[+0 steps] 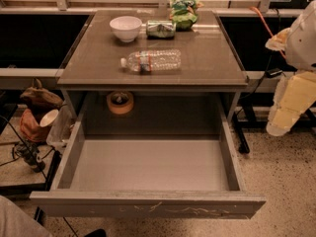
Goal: Place water bottle into top drawer
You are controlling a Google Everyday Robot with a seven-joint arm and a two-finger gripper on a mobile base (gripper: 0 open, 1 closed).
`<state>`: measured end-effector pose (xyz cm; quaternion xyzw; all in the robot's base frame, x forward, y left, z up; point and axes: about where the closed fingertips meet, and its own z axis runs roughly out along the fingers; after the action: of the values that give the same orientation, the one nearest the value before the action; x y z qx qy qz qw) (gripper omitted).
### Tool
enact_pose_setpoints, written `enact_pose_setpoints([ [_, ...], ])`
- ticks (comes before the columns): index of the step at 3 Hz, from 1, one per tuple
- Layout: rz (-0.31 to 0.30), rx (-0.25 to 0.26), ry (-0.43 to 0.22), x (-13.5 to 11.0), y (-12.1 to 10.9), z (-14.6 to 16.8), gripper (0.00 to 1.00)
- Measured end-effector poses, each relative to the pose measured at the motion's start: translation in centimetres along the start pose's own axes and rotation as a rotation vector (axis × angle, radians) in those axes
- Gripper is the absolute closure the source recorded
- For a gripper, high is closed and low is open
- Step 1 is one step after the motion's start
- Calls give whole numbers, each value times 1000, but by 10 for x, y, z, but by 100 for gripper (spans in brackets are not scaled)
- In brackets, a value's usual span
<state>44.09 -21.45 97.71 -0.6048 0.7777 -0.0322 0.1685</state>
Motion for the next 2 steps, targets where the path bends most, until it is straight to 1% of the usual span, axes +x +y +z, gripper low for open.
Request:
enact_pose_setpoints([
  [1,-69,9,-114,-21,-34,26,0],
  [2,-167,2,-257,-53,-84,71,0],
])
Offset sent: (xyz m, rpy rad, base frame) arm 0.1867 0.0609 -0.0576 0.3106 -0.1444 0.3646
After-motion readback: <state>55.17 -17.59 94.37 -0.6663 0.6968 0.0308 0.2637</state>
